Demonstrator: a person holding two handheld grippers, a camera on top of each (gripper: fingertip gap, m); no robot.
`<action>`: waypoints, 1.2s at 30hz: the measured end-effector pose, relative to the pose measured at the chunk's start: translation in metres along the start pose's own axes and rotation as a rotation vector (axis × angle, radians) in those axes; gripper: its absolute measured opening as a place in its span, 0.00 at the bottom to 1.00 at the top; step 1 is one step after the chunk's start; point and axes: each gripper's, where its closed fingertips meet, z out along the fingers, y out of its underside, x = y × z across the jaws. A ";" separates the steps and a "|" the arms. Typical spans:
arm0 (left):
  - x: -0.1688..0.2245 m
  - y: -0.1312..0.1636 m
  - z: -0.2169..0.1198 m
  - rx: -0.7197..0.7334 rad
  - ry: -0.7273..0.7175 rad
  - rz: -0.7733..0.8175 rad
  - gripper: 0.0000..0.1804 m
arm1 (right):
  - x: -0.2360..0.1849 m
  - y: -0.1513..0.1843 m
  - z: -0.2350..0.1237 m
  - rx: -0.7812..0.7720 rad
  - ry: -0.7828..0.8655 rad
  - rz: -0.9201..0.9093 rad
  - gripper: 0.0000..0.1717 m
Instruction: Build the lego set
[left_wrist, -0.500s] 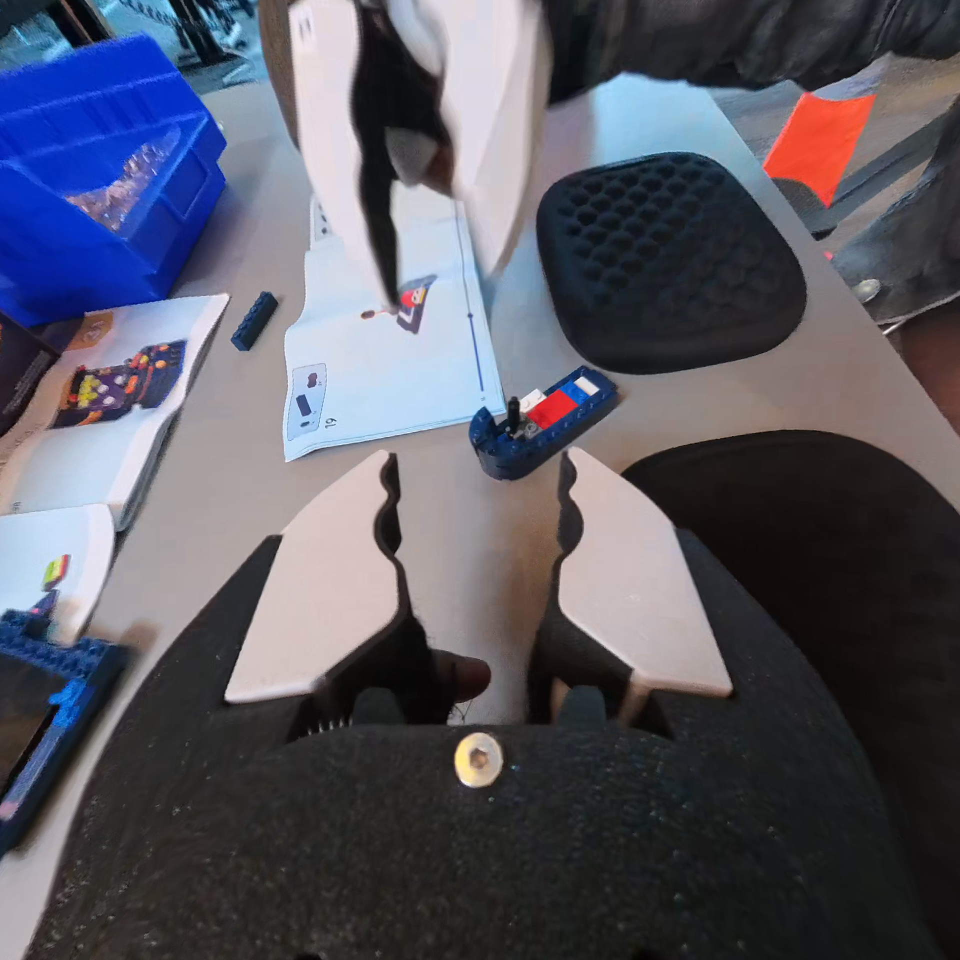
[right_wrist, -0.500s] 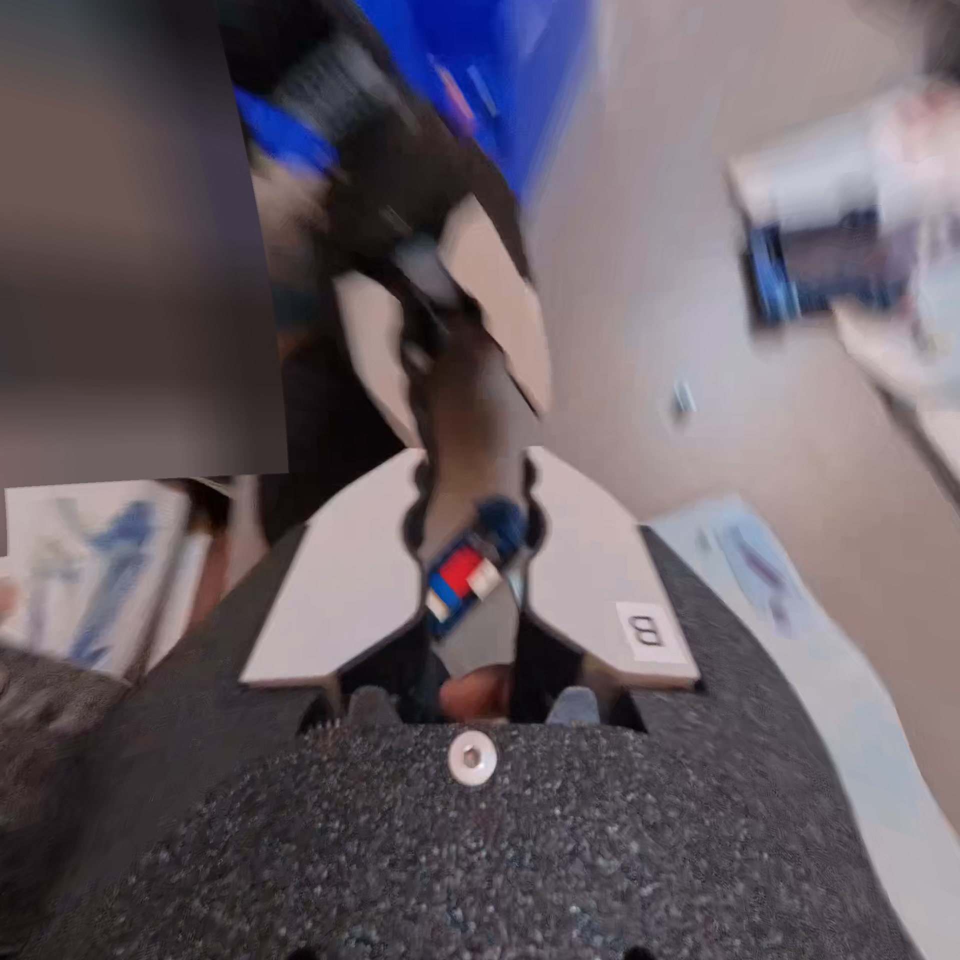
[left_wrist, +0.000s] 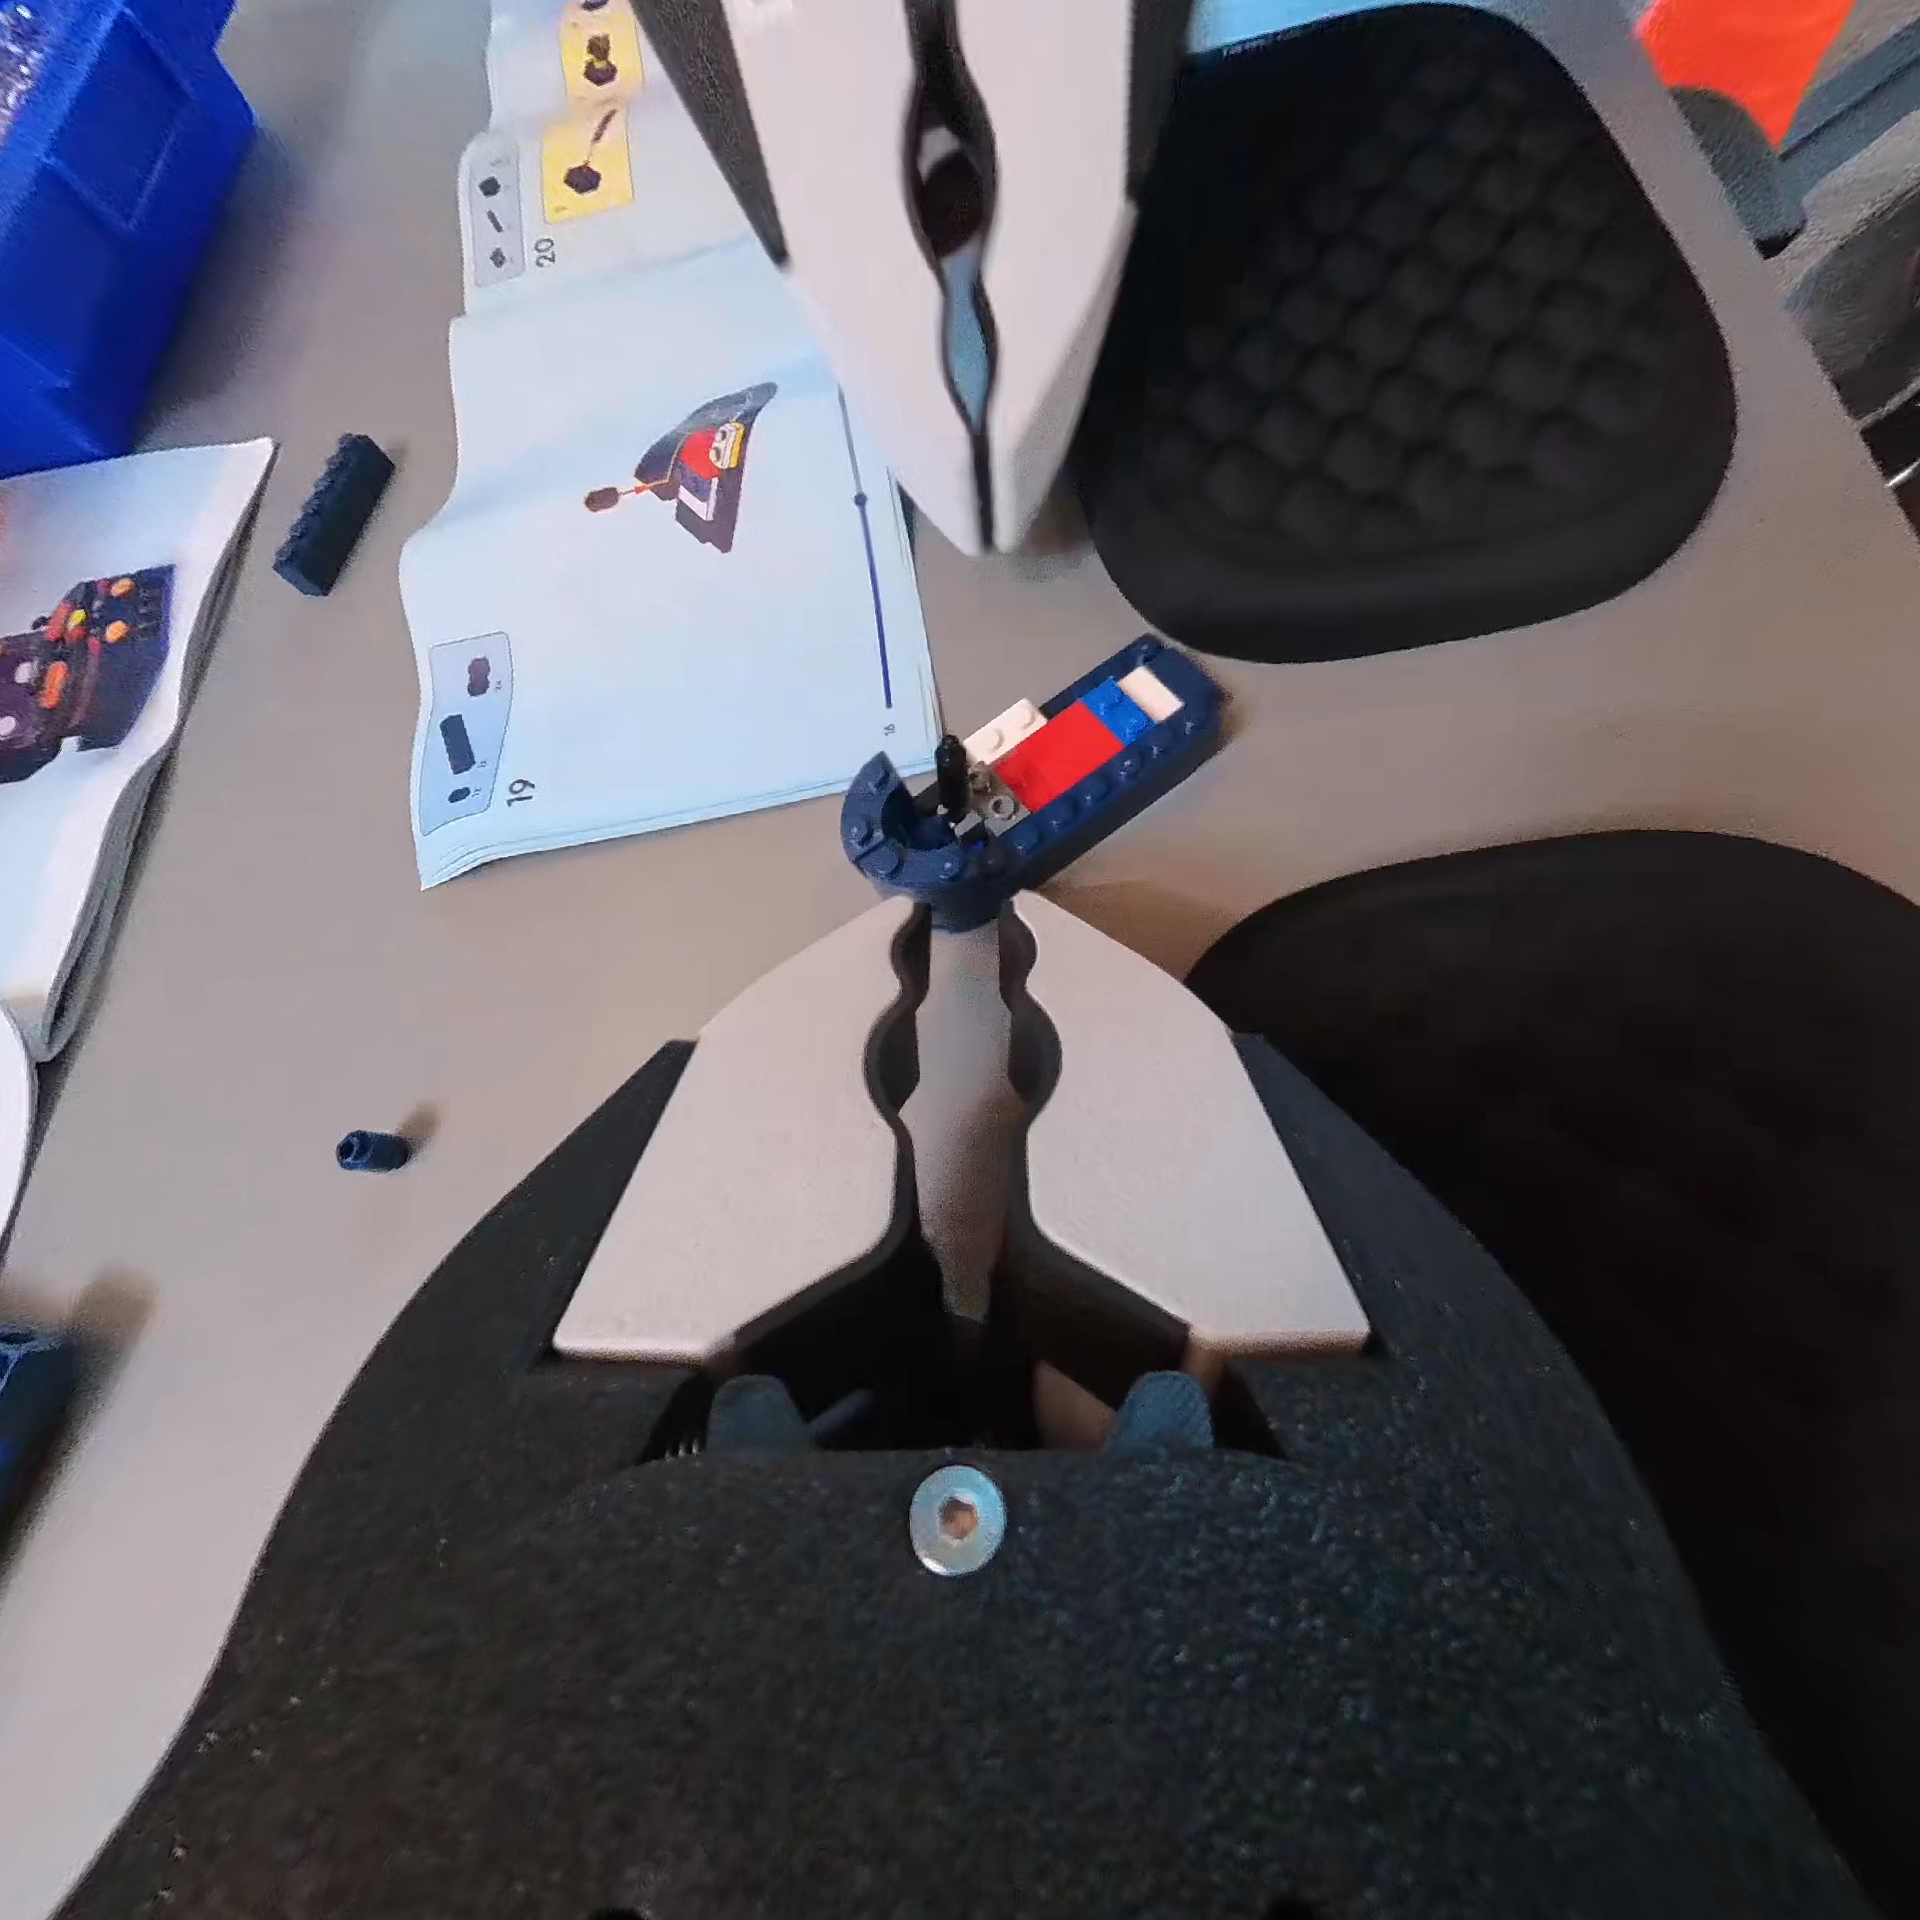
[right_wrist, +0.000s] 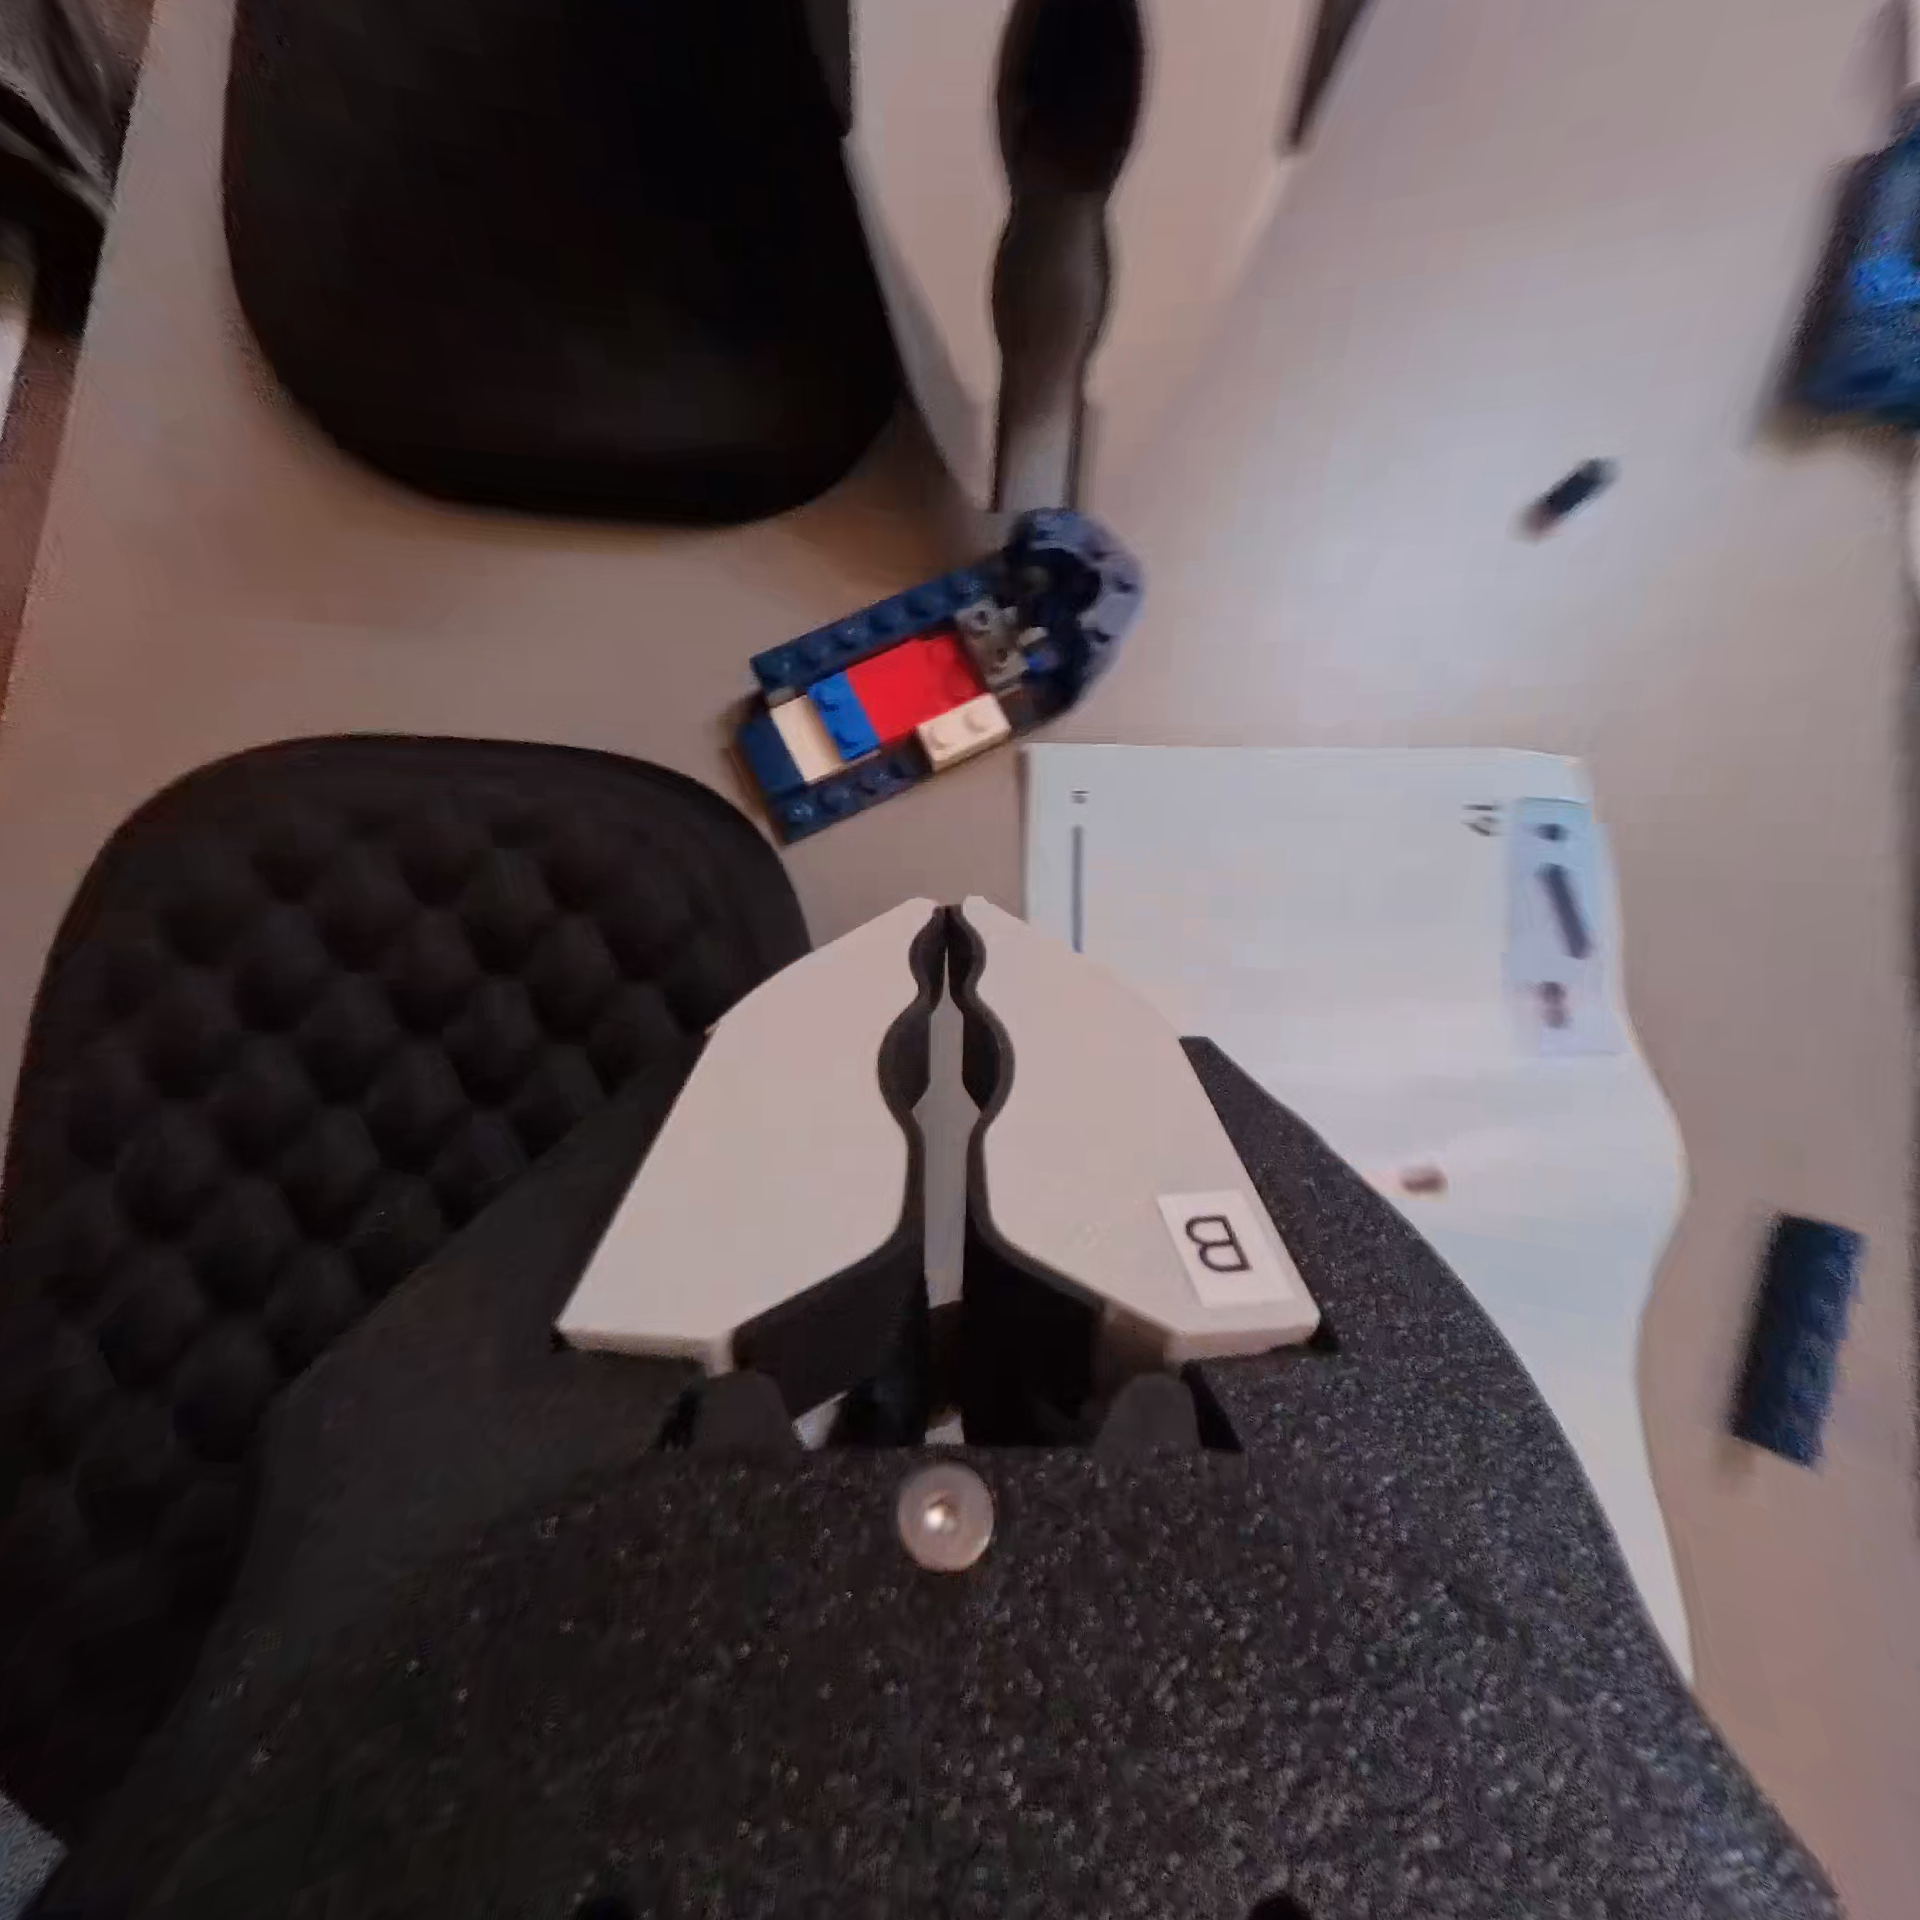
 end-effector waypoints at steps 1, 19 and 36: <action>-0.002 0.001 0.002 -0.013 -0.007 0.000 0.07 | -0.004 0.001 0.007 -0.019 -0.024 -0.013 0.00; -0.031 -0.010 -0.006 0.131 -0.034 -0.085 0.08 | 0.039 -0.039 -0.001 0.378 0.096 0.392 0.03; -0.032 -0.014 0.009 0.097 0.001 -0.038 0.03 | 0.033 -0.041 0.018 0.318 0.022 0.250 0.05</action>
